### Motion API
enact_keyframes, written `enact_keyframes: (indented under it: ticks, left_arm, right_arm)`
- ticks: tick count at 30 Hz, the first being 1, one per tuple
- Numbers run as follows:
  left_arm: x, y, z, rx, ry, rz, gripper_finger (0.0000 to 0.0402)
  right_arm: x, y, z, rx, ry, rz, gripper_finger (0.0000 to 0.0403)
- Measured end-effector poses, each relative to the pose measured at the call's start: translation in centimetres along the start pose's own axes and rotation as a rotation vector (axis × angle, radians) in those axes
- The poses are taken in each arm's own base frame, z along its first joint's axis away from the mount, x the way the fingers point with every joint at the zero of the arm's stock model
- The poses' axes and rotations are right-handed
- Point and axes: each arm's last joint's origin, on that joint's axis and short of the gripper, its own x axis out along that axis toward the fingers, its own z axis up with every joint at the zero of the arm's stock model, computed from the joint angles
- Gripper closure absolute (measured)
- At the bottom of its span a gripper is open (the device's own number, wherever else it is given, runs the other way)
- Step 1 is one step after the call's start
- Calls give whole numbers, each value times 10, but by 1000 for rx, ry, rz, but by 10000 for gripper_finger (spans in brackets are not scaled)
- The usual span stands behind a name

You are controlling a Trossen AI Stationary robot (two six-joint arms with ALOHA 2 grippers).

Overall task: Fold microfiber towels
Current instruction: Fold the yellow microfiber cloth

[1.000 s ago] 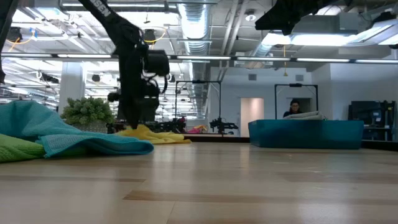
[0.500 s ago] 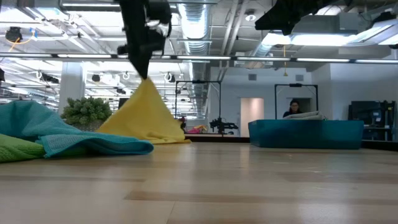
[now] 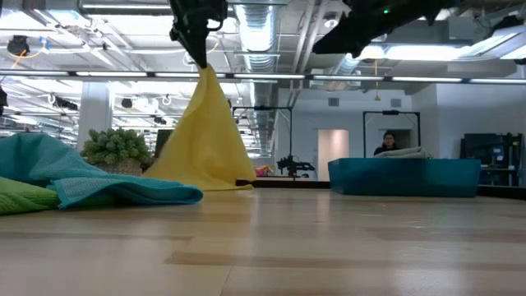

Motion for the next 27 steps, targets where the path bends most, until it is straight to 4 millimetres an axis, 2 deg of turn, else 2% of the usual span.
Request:
enact_keyframes:
  ticks: [6,10,19,27]
  left_arm:
    - [-3,-19,0,113,-4,-78,401]
    - [-7,-33,-1,176,-17,-158,401]
    - [-19,-64,-14,277,62,-304,401]
    - [-29,-73,-35,216,247,-331,401]
  right_arm:
    - [23,-5,10,3,24,25,217]
    - [42,-5,16,-17,32,132,203]
    - [86,9,24,-159,96,266,226]
    - [115,23,28,-206,132,326,248]
